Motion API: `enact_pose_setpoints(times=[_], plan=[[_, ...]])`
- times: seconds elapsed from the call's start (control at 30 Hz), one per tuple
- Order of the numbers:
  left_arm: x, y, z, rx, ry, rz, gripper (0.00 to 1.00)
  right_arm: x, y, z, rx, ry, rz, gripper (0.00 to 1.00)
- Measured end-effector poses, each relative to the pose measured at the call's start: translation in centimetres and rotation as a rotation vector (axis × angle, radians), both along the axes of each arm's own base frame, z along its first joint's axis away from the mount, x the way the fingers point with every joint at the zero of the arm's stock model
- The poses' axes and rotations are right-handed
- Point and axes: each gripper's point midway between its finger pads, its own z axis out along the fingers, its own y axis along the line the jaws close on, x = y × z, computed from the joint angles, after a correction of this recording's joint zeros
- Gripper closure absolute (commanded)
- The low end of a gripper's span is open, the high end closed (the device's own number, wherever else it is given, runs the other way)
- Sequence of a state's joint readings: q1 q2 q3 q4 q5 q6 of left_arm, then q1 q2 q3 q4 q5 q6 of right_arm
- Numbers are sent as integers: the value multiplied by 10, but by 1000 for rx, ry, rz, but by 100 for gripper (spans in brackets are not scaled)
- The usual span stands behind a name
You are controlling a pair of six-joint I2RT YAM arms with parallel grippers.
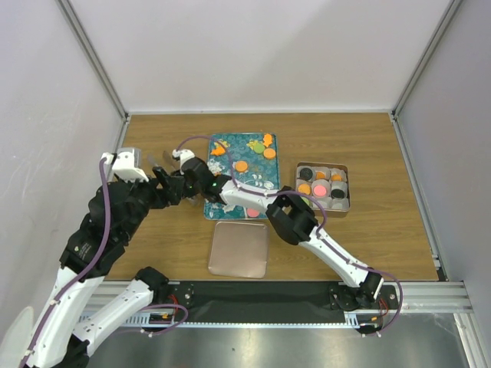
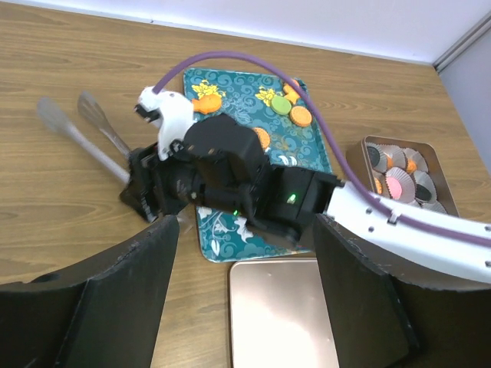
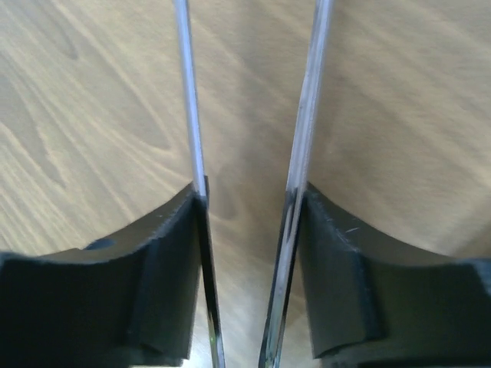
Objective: Pack the cookies
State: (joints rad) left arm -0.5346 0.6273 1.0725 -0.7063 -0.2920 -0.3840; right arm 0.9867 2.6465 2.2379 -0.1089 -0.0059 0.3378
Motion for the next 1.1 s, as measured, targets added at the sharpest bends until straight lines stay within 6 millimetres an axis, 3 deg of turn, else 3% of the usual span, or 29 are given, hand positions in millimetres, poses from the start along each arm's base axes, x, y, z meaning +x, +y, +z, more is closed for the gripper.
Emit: enact_pose_setpoints(times=[0.3,0.57,0.9,1.1], plan=[[-6,1,1,-24,-6,-2,23,-33,25,1,-34,-88,19,32],[-12,4,-4,-35,12,3,23,-40,29,1,-52,-127,37,15],[-13,6,-8,-30,29,9,23,-41,30,1,-26,-169,52,10],[-14,8,4,-42,5,16,22,-38,19,10,11,-144,76,10]])
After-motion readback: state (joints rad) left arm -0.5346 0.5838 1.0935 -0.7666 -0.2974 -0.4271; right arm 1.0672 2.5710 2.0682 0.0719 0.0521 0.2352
